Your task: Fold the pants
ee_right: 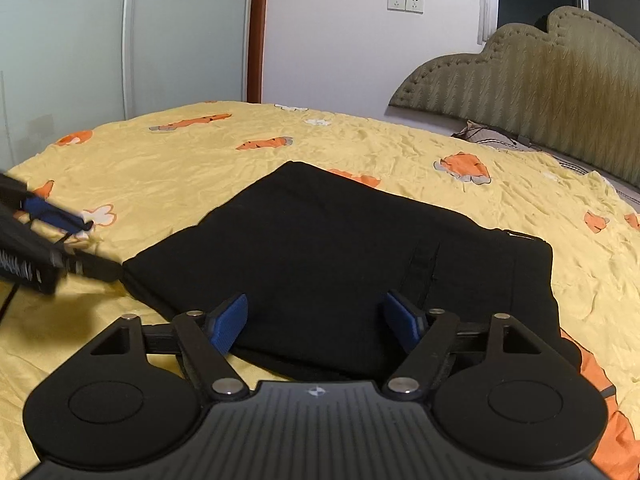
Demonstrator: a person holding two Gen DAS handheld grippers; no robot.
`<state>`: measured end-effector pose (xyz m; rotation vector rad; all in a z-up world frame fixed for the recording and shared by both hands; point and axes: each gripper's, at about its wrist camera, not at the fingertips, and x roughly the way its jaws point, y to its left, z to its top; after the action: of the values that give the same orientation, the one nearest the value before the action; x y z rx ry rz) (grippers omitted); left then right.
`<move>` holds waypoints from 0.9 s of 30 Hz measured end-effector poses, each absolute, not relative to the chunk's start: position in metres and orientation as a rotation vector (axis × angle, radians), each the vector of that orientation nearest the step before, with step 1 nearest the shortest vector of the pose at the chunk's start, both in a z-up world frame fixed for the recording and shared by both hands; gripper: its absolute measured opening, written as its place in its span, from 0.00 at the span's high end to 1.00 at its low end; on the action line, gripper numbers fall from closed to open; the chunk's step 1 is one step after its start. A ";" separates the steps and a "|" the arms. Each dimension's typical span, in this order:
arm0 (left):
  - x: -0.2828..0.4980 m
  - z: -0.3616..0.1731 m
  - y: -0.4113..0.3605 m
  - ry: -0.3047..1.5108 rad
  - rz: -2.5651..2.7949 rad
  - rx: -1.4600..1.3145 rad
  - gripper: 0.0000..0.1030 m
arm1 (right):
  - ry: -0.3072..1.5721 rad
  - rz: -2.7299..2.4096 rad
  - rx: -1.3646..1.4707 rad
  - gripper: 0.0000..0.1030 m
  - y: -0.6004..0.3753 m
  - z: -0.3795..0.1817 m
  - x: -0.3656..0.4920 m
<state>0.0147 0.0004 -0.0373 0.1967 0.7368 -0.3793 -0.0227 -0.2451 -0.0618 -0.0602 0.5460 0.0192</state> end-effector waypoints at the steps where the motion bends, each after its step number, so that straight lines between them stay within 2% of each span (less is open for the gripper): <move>1: 0.017 -0.032 -0.001 0.723 -0.381 0.178 0.24 | 0.545 0.019 -0.062 0.25 -0.246 -0.063 -0.023; 6: 0.037 -0.017 -0.020 0.708 -0.400 0.085 0.23 | 0.535 0.014 -0.063 0.24 -0.243 -0.067 -0.025; 11: 0.048 -0.050 -0.049 0.815 -0.344 0.199 0.30 | 0.538 0.010 -0.070 0.23 -0.242 -0.061 -0.031; 14: 0.037 -0.058 -0.043 0.788 -0.331 0.204 0.30 | 0.507 -0.016 -0.073 0.23 -0.249 -0.051 -0.038; 27: 0.023 -0.056 -0.043 0.763 -0.293 0.257 0.30 | 0.574 -0.090 -0.037 0.22 -0.275 -0.058 -0.040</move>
<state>0.0234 -0.0432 -0.0564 0.2569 0.7630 -0.2930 -0.0398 -0.2748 -0.0577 -0.0367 0.5741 -0.0899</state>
